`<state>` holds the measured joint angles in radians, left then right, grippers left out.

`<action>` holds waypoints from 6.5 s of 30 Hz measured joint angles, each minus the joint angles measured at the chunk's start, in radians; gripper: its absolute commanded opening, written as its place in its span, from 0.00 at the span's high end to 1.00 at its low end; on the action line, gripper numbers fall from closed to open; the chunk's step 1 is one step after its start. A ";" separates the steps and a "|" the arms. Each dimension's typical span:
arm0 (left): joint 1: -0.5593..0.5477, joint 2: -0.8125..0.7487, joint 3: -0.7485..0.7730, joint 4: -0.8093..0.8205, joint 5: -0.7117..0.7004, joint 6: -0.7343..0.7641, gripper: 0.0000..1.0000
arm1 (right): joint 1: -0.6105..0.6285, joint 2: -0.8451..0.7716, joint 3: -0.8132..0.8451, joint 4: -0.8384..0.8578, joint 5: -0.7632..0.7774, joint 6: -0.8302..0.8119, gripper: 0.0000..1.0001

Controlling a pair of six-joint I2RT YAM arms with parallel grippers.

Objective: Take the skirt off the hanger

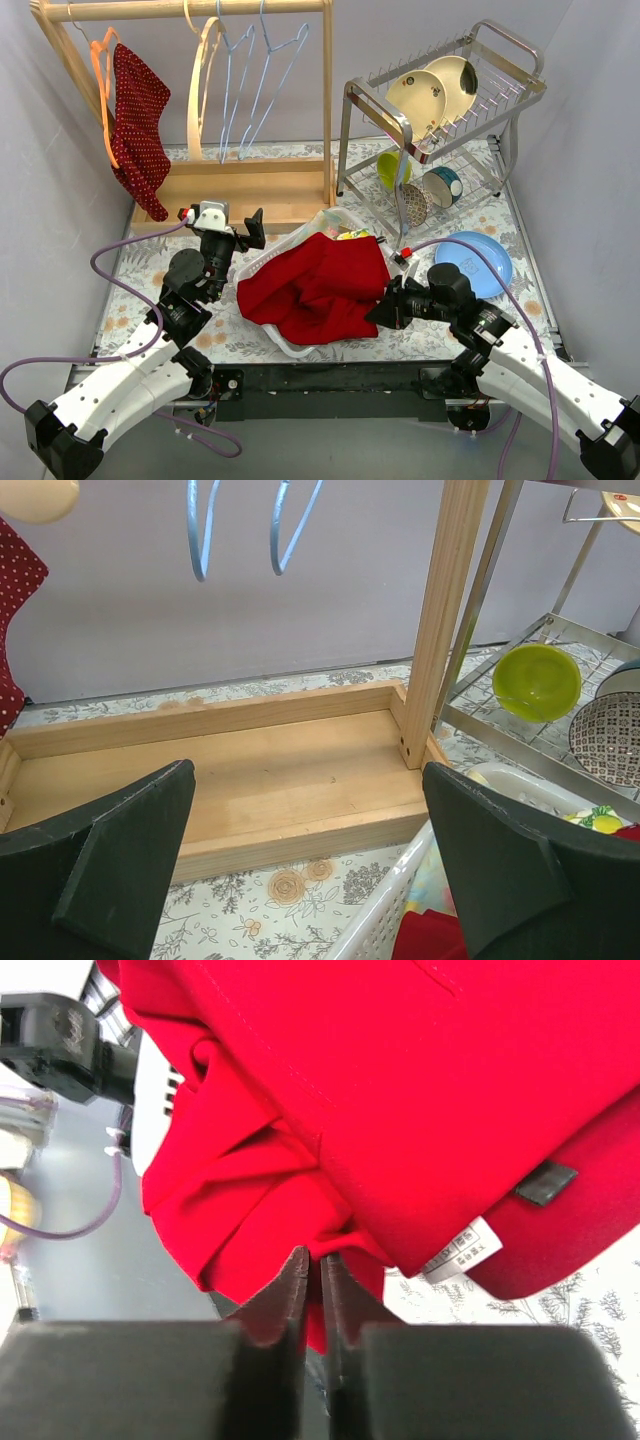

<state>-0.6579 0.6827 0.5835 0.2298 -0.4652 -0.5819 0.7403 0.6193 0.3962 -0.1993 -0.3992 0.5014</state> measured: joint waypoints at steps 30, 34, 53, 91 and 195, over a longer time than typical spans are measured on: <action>0.000 -0.001 0.000 0.001 -0.093 0.002 0.02 | 0.061 0.568 0.175 0.459 0.289 0.011 0.99; 0.000 -0.001 0.000 0.001 -0.099 0.002 0.02 | 0.132 0.567 0.084 0.428 0.428 0.037 0.99; 0.000 0.000 0.000 0.001 -0.132 0.002 0.02 | 0.170 0.312 0.456 -0.100 0.508 -0.093 0.63; -0.001 -0.019 0.000 0.003 -0.195 0.010 0.02 | 0.177 0.649 0.637 -0.127 0.618 -0.117 0.72; 0.961 0.649 1.016 -0.533 0.566 -0.217 1.00 | 0.131 0.277 0.375 0.159 0.283 -0.242 0.07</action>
<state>0.3035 1.3319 1.5997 -0.3031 0.1005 -0.7994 0.8715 0.8967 0.7715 -0.0406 -0.1162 0.2592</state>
